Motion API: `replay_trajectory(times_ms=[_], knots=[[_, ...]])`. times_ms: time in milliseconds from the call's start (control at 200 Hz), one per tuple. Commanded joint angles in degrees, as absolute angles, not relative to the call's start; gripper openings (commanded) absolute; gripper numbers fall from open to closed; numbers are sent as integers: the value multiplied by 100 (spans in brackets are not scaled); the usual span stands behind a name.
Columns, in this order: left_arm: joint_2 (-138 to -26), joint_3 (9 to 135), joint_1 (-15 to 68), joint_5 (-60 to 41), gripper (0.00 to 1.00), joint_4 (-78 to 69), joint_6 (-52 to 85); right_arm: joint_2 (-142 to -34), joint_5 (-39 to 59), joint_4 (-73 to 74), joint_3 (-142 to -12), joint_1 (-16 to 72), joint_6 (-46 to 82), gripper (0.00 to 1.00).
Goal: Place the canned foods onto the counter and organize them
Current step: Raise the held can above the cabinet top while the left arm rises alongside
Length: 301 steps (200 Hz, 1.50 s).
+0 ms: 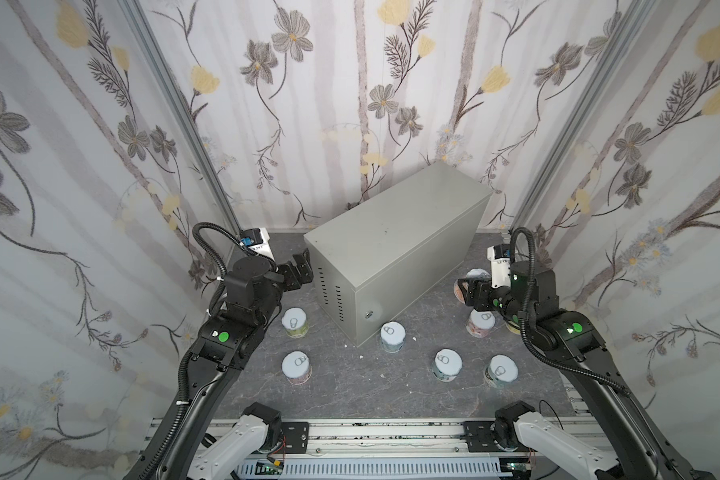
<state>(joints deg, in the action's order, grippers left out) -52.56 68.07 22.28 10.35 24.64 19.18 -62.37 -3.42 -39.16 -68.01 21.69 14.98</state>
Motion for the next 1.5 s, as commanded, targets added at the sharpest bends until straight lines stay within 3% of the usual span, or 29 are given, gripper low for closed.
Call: replay_trajectory(times_ms=[0, 260, 839, 1499], knots=[[-5515, 7289, 2384, 915, 100, 2694, 1729, -6403, -396, -4031, -7397, 2170, 1276, 45], [-6538, 8511, 2838, 1099, 100, 3015, 1395, -7271, -422, -4404, -8981, 2162, 1036, 45], [-8840, 10928, 2891, 656, 100, 3180, 1073, -10067, -370, -5279, -12772, 2168, 609, 46], [-9510, 11165, 2892, 554, 100, 3148, 949, -11732, -537, -5323, -14232, 2353, 448, 48]])
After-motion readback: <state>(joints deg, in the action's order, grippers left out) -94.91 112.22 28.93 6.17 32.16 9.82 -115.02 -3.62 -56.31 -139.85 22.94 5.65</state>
